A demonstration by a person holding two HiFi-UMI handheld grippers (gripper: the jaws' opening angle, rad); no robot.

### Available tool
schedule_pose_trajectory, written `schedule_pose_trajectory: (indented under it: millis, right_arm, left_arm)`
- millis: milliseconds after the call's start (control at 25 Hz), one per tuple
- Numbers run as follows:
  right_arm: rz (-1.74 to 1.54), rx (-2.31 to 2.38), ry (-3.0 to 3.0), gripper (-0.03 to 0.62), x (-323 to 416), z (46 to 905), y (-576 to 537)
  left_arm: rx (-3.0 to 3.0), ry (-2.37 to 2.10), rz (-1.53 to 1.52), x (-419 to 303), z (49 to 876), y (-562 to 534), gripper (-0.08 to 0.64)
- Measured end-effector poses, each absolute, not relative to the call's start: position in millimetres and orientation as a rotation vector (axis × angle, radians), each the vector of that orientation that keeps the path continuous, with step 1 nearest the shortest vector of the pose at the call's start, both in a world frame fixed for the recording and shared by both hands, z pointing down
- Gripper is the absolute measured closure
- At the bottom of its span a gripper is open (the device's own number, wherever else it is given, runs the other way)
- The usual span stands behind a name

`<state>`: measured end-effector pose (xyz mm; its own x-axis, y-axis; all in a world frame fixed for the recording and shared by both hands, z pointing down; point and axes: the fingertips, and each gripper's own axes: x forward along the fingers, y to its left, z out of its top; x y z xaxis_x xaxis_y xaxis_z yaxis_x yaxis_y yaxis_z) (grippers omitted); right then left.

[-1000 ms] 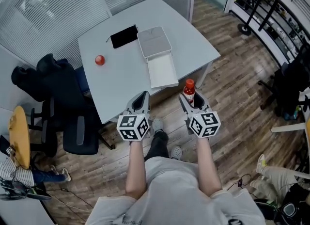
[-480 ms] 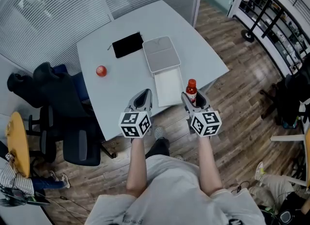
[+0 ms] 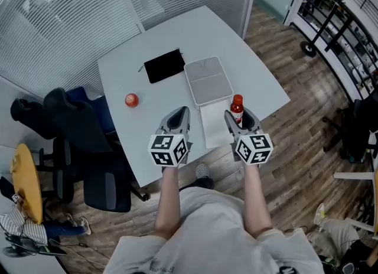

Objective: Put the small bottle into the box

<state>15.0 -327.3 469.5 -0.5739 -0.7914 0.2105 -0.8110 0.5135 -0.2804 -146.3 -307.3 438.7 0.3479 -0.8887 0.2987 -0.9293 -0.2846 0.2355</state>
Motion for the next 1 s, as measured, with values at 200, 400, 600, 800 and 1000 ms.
schedule_pose_trajectory:
  millis: [200, 400, 600, 800, 1000]
  right_arm:
    - [0.511, 1.405, -2.67, 0.367, -2, 475, -341]
    - [0.382, 1.33, -2.585, 0.367, -4, 492, -353]
    - [0.345, 1.283, -2.535, 0.367, 0, 508, -363]
    - [0.245, 1.111, -2.486, 0.367, -3, 518, -368]
    - [0.183, 0.974, -2.471, 0.367, -5, 510, -366]
  left_arm:
    - [2.267, -1.575, 0.175, -160, 446, -325, 0.531]
    - [2.278, -1.519, 0.196, -159, 466, -335, 0.531]
    - [2.308, -1.463, 0.227, -153, 482, -338, 0.531]
    - [2.311, -1.431, 0.239, -153, 495, -335, 0.531]
    - [2.317, -1.412, 0.244, -159, 497, -332, 0.531]
